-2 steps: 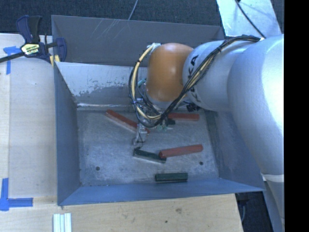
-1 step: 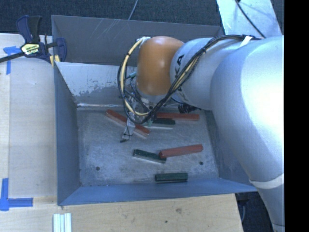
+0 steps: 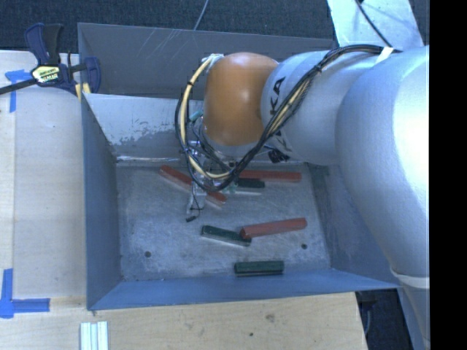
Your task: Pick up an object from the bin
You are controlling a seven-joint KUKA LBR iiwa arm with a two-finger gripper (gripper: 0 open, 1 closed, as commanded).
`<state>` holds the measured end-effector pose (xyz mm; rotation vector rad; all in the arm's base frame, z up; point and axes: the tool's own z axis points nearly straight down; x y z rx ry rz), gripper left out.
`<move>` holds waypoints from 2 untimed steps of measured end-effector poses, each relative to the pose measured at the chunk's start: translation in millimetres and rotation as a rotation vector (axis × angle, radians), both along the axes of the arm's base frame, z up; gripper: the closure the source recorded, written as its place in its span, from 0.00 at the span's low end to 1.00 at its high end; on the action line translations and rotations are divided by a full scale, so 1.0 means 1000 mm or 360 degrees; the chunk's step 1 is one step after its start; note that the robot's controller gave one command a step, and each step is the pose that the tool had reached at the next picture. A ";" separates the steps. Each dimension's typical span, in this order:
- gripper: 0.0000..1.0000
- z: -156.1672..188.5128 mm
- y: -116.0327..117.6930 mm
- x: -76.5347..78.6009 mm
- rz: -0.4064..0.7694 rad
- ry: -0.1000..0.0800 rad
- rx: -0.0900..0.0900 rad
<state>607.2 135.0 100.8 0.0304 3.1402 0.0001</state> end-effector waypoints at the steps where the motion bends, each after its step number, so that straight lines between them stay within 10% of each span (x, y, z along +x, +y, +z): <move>1: 0.00 -0.030 -0.014 0.018 -0.0297 -0.0001 0.0002; 2: 1.00 -0.029 -0.024 0.017 -0.0379 -0.0006 0.0003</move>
Offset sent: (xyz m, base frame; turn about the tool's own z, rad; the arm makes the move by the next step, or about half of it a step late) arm 0.0153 -0.0238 -0.0308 0.2388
